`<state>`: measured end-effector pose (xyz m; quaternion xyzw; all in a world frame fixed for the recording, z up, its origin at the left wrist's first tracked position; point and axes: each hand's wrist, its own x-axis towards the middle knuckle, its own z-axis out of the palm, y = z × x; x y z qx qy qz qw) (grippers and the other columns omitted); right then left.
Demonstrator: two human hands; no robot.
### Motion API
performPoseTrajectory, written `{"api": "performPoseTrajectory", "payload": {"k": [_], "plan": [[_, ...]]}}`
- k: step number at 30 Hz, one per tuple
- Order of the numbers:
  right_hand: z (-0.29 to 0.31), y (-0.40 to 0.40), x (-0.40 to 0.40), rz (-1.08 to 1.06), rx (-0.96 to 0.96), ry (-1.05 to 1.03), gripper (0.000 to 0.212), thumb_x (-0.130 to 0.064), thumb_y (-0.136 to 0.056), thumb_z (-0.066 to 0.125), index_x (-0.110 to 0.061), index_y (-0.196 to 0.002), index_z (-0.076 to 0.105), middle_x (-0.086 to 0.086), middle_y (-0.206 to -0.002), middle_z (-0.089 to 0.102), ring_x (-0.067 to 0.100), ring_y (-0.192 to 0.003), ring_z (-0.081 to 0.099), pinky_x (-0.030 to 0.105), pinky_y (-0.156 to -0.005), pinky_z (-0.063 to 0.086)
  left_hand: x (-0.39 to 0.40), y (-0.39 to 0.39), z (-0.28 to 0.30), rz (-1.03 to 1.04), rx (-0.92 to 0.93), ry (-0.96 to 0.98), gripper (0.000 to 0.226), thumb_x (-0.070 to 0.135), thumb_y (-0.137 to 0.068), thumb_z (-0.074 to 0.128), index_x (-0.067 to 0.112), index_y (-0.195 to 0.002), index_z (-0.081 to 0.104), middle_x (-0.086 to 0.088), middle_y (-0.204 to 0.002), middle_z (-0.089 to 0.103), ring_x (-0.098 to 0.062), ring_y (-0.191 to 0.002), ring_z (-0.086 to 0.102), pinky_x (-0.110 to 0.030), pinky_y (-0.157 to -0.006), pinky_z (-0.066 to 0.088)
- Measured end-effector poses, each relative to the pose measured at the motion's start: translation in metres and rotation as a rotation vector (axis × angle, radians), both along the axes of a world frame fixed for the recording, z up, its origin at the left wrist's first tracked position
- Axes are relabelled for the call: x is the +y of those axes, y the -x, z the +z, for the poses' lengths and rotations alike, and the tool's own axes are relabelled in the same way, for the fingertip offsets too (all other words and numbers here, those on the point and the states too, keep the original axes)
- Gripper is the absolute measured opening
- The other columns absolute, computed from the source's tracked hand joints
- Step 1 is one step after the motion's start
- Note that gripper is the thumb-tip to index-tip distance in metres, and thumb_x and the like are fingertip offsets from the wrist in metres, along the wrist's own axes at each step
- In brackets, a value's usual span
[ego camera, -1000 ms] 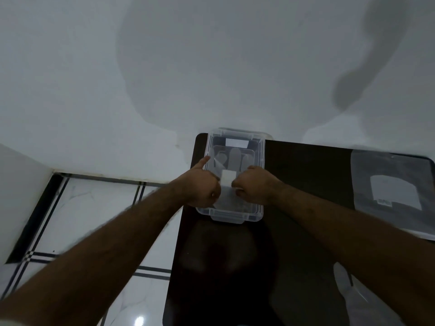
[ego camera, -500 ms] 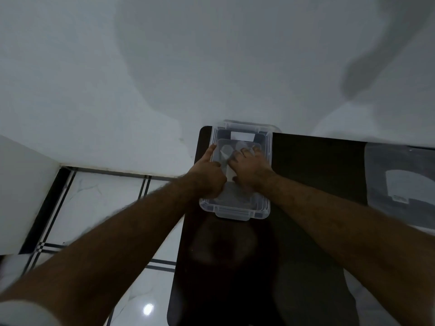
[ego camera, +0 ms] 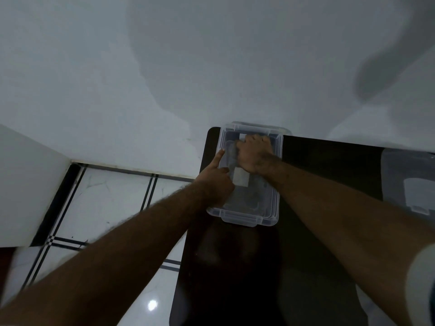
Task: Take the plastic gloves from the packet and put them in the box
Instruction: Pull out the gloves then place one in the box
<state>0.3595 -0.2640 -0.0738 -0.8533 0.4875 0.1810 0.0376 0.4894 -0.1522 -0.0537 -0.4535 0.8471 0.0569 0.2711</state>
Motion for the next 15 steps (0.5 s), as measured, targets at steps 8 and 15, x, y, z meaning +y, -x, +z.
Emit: {"api": "performPoseTrajectory", "payload": {"k": [8,15], "plan": [[-0.009,-0.009,0.0,-0.175,-0.222,-0.051,0.031,-0.041,-0.104,0.056,-0.021,-0.123,0.071,0.006,-0.116,0.073,0.028,-0.106,0.068,0.049,-0.097,0.057,0.001,0.005,0.005,0.034,0.008,-0.009,0.031,0.038,-0.103,0.063,0.023,-0.129,0.071,-0.001,-0.133,0.073,-0.03,-0.153,0.042,-0.068,-0.121,-0.019],[0.008,0.013,0.012,-0.213,-0.316,-0.077,0.026,-0.031,-0.1,0.063,-0.017,-0.121,0.068,0.008,-0.115,0.071,0.03,-0.102,0.068,0.049,-0.097,0.056,0.007,-0.002,0.009,0.037,0.087,0.05,0.033,0.04,-0.098,0.068,0.025,-0.127,0.071,-0.001,-0.13,0.074,-0.03,-0.145,0.051,-0.077,-0.123,-0.005]]}}
